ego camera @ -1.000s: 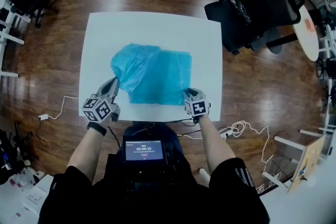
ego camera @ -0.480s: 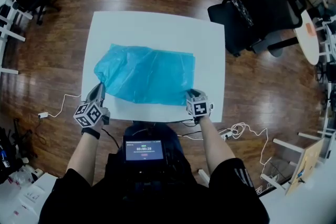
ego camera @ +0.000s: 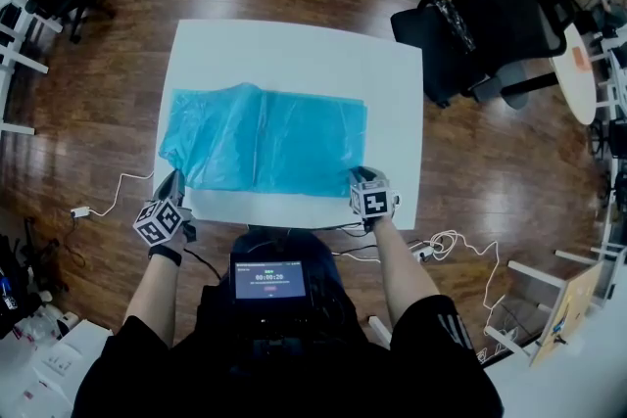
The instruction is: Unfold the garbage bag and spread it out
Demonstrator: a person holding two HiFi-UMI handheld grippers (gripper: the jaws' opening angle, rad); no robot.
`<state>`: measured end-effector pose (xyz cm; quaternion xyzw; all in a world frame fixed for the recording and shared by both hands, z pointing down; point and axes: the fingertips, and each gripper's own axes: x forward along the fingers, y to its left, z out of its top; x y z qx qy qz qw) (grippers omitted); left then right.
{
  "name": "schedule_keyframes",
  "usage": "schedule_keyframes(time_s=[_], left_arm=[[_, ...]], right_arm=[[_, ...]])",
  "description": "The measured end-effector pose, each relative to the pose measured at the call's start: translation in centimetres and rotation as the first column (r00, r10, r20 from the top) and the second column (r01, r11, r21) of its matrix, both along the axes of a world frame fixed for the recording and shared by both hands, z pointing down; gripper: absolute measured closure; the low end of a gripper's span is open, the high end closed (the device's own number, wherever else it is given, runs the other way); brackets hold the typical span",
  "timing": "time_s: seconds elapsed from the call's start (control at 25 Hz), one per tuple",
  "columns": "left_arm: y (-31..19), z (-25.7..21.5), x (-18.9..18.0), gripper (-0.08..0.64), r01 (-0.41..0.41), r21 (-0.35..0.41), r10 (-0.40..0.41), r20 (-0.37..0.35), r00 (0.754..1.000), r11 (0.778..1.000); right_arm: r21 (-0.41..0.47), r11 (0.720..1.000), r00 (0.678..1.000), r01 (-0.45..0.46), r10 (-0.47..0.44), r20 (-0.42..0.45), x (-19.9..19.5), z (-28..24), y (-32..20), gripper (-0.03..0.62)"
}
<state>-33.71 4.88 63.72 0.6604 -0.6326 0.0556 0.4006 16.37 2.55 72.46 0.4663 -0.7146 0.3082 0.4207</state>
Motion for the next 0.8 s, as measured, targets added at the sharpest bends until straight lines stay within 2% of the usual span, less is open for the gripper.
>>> schedule_keyframes(time_s=[0.32,0.56,0.8], left_arm=[[1.7,3.4,-1.4,0.558,0.001,-0.126,0.006,0.053,0.999,0.992],[2.1,4.7,-1.5,0.552,-0.029,-0.174,0.037,0.041,0.998,0.984],[2.0,4.7,-2.3,0.479,-0.055,-0.215,0.068,0.058,0.996,0.975]], right_arm=[[-0.003,1.000,1.000,0.005,-0.005,-0.002,-0.1,-0.1,-0.2,0.460],[0.009,1.000,1.000,0.007,-0.007,0.009,-0.6,-0.7,-0.6,0.460],[-0.019,1.000,1.000,-0.007,0.007,-0.009,0.4,0.8,0.2,0.460]])
